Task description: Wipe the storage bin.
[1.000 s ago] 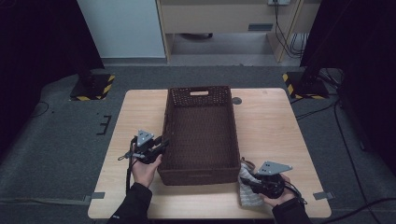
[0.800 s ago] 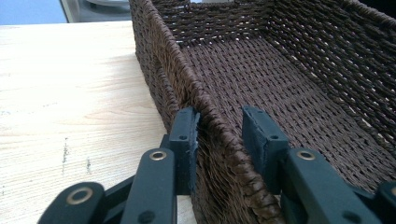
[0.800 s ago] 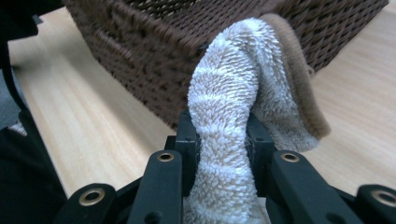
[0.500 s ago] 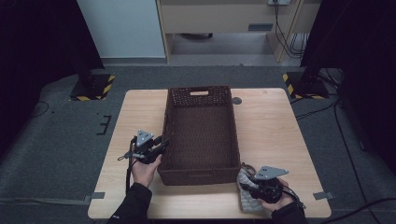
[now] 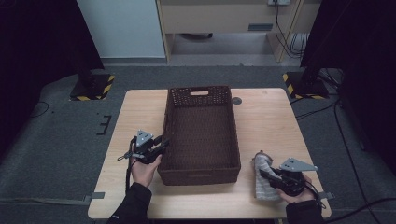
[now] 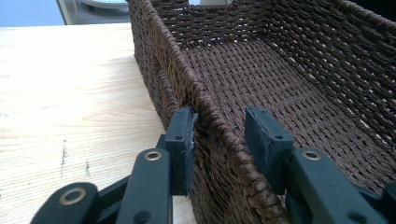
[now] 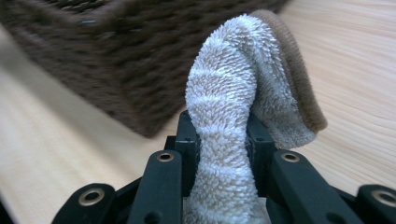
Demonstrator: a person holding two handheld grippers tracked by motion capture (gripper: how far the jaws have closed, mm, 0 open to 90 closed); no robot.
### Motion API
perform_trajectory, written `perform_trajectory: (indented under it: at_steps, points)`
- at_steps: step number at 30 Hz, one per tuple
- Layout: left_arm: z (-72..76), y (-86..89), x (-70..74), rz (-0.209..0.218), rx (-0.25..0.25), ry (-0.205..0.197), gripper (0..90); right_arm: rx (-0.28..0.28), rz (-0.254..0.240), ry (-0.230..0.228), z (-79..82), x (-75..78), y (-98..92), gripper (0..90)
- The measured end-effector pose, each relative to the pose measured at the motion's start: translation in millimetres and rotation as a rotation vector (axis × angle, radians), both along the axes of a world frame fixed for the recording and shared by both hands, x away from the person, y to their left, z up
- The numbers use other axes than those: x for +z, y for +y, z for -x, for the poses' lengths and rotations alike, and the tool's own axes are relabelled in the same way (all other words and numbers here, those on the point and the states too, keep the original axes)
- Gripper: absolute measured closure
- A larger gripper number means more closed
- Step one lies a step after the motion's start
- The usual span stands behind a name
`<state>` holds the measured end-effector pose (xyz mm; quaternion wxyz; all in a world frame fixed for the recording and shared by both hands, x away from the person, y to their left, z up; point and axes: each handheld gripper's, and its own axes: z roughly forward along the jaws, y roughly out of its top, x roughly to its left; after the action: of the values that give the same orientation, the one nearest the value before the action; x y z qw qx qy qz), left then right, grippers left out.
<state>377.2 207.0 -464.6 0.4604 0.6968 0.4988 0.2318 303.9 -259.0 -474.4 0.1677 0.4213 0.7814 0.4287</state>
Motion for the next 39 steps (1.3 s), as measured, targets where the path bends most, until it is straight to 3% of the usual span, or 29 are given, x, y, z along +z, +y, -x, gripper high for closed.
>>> perform_trajectory:
  at_steps: [7,16,21,31,39]
  points:
    - [-0.1,0.2,-0.1,0.001,-0.004,-0.001,62.0,-0.099,0.022,-0.009,-4.0,-1.0,-27.5,72.8]
    - [-0.4,0.4,-0.1,0.003,-0.008,-0.001,62.1,-0.187,0.059,0.011,-14.1,-11.3,-47.1,72.2]
    - [-0.6,0.6,-0.2,0.006,-0.009,-0.002,61.9,-0.208,0.064,0.039,-19.8,-18.4,-54.4,71.3]
    - [-0.5,1.5,0.6,-0.002,-0.016,-0.002,58.6,-0.207,0.076,0.048,-28.6,-29.4,-53.5,65.0]
    - [2.3,5.2,5.3,0.023,-0.03,0.009,51.3,-0.218,0.078,0.041,-30.4,-29.6,-51.5,52.2]
